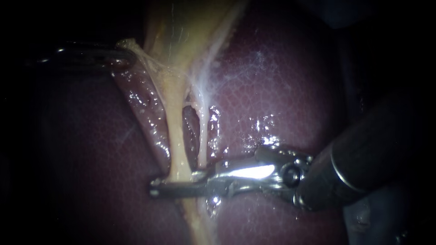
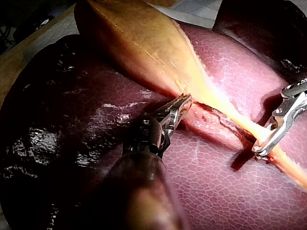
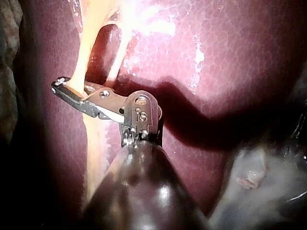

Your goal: Going back first clip left tube

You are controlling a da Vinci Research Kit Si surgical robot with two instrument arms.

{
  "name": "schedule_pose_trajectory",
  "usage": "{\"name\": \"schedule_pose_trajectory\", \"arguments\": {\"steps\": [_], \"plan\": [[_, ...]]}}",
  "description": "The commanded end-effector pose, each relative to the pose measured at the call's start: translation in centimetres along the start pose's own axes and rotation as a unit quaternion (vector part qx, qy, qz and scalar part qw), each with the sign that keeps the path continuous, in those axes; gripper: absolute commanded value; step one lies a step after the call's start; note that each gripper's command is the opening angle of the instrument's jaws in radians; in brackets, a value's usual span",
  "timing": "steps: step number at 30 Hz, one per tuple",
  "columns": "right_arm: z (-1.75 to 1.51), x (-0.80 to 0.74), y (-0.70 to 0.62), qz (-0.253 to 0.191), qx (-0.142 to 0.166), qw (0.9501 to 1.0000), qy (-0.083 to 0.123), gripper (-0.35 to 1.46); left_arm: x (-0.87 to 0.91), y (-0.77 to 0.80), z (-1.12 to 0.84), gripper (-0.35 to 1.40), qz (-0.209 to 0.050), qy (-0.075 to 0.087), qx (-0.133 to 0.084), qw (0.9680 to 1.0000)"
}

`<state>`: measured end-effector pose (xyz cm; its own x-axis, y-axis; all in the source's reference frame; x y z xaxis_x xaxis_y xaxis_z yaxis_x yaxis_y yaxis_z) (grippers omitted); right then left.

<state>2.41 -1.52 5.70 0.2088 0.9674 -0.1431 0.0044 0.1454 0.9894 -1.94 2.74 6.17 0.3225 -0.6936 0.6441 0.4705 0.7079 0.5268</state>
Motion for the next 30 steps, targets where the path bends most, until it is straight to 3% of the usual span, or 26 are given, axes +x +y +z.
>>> {"name": "schedule_pose_trajectory", "arguments": {"steps": [1, 3, 6, 7, 8, 10, 11, 16, 20, 21, 24, 27, 30], "plan": [[0.0, 0.0, 0.01, 0.003, -0.001, 1.0, -0.001, -0.35, 0.0, 0.0, 0.0, -0.35, 0.0, 0.0, 0.0, 1.0], [0.0, 0.01, 0.02, -0.018, -0.006, 0.9998, -0.004, -0.35, 0.0, 0.0, 0.0, -0.35, 0.0, 0.0, 0.0, 1.0], [0.06, 0.02, 0.08, -0.098, -0.022, 0.9946, -0.024, 0.21, 0.01, 0.0, 0.01, -0.35, 0.0, 0.0, 0.0, 1.0], [0.08, 0.01, 0.12, -0.129, -0.038, 0.9904, -0.032, 0.38, 0.02, 0.0, 0.01, -0.35, 0.001, 0.0, 0.0, 1.0], [0.09, 0.0, 0.14, -0.151, -0.053, 0.9866, -0.035, 0.45, 0.02, 0.0, 0.01, -0.35, 0.001, 0.0, 0.0, 1.0], [0.1, -0.02, 0.19, -0.191, -0.08, 0.9775, -0.042, 0.49, 0.03, 0.0, 0.02, -0.35, 0.001, 0.0, -0.001, 1.0], [0.1, -0.03, 0.22, -0.225, -0.093, 0.9687, -0.047, 0.5, 0.04, 0.0, 0.02, -0.35, 0.001, 0.0, -0.001, 1.0], [-0.05, 0.0, 0.23, -0.308, -0.107, 0.9437, -0.056, 0.5, 0.04, 0.01, 0.01, -0.35, 0.001, 0.0, 0.0, 1.0], [-0.28, 0.08, 0.12, -0.375, -0.113, 0.9182, -0.063, 0.5, 0.05, 0.01, 0.0, -0.35, 0.001, 0.0, 0.0, 1.0], [-0.37, 0.11, 0.08, -0.394, -0.117, 0.9089, -0.07, 0.5, 0.05, 0.01, 0.0, -0.35, 0.001, 0.0, 0.0, 1.0], [-0.63, 0.22, -0.05, -0.434, -0.122, 0.8889, -0.081, 0.5, 0.05, 0.01, 0.0, -0.35, 0.001, 0.0, 0.0, 1.0], [-0.93, 0.34, -0.18, -0.456, -0.125, 0.8771, -0.082, 0.5, 0.05, 0.01, 0.0, -0.35, 0.001, 0.0, 0.0, 1.0], [-1.22, 0.43, -0.29, -0.467, -0.129, 0.8712, -0.082, 0.5, 0.05, 0.01, 0.0, -0.35, 0.001, 0.0, 0.0, 1.0]]}}
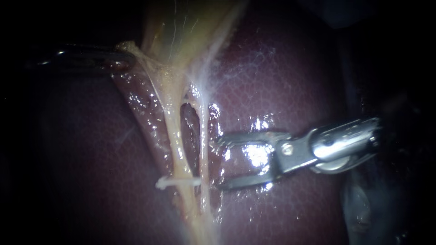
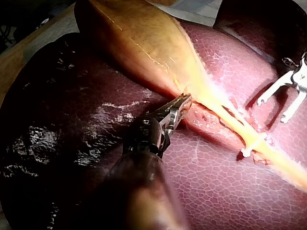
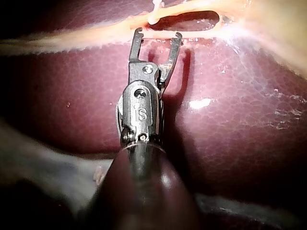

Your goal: Going back first clip left tube

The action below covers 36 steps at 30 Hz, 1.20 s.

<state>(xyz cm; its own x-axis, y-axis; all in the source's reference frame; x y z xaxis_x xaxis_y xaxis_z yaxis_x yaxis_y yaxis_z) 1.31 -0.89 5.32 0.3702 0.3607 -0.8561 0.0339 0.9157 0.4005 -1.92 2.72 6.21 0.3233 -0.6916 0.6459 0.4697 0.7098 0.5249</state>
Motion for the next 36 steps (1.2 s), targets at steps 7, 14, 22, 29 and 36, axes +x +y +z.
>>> {"name": "schedule_pose_trajectory", "arguments": {"steps": [7, 14, 22, 29, 36], "plan": [[-0.49, 0.07, 0.11, -0.01, -0.012, 0.9999, -0.004, 0.5, -0.01, 0.0, 0.01, -0.35, 0.0, 0.0, 0.0, 1.0], [-0.55, 0.06, 0.12, -0.011, -0.009, 0.9999, -0.004, 0.5, 0.11, -0.05, 0.21, -0.35, 0.003, -0.001, 0.0, 1.0], [-0.55, 0.06, 0.11, -0.011, -0.007, 0.9999, -0.003, 0.5, 0.32, -0.12, 0.66, -0.35, 0.01, 0.011, 0.015, 0.9998], [-0.55, 0.07, 0.11, -0.011, -0.006, 0.9999, -0.003, 0.5, 0.33, -0.11, 0.68, -0.35, 0.01, 0.011, 0.016, 0.9998], [-0.5, 0.08, 0.1, -0.011, -0.004, 0.9999, -0.002, 0.5, 0.33, -0.1, 0.66, -0.35, 0.01, 0.011, 0.017, 0.9997]]}}
